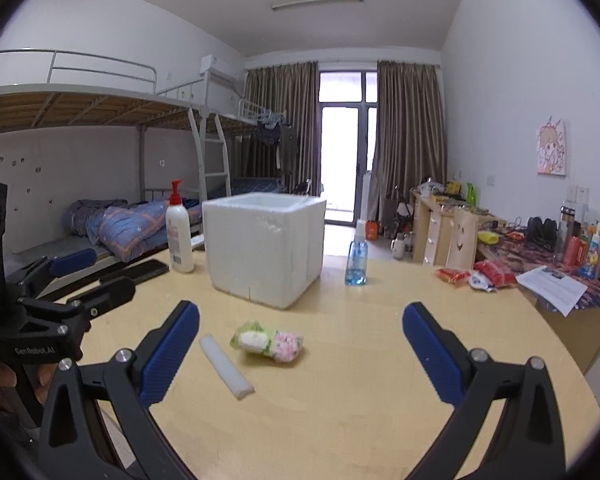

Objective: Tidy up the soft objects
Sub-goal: 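Move both tools back toward the white plastic strip and cotton pad pack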

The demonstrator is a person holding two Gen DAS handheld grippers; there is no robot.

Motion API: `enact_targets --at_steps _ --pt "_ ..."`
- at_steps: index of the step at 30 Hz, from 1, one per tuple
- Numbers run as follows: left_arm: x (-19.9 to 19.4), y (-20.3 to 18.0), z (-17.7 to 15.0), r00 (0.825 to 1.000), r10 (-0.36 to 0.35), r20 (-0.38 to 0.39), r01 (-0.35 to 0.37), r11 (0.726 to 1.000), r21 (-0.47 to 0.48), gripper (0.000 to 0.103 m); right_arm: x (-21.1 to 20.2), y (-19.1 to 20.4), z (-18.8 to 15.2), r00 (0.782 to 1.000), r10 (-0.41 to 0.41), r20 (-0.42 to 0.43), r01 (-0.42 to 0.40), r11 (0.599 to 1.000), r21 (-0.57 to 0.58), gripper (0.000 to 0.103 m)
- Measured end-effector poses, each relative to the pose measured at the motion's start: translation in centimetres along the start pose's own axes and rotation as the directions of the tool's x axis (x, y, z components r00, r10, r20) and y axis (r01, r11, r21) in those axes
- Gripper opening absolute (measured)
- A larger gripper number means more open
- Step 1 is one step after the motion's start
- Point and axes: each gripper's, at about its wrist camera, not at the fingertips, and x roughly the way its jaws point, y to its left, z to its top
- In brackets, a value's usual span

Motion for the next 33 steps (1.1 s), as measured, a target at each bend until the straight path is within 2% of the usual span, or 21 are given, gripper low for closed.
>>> enact_targets --at_steps 6,13,19,33 --pt "1.1 -0.2 -1.2 0.998 -0.026 -0.052 0.025 1.0 -0.019 0.102 0.7 -0.8 -1.2 0.999 -0.004 -0.044 0.005 1.0 0.028 0.103" --pt "2.5 -0.4 -2.1 0.995 -0.02 -0.096 0.018 1.0 -0.019 0.102 1.3 -2.0 -1.9 0.997 -0.021 -0.072 0.025 0.998 0.062 0.103" --pt "4.4 -1.0 -3.0 0.983 -0.035 -0.179 0.035 0.999 -0.001 0.102 2.9 -2.3 -2.6 0.99 -0.027 -0.137 0.034 0.998 0.051 0.103" --pt "7.6 -2.1 -3.7 0.95 -0.066 -0.305 0.071 0.997 0.003 0.102 5.1 -3.0 -3.2 0.977 0.019 -0.211 -0.009 0.999 0.047 0.103"
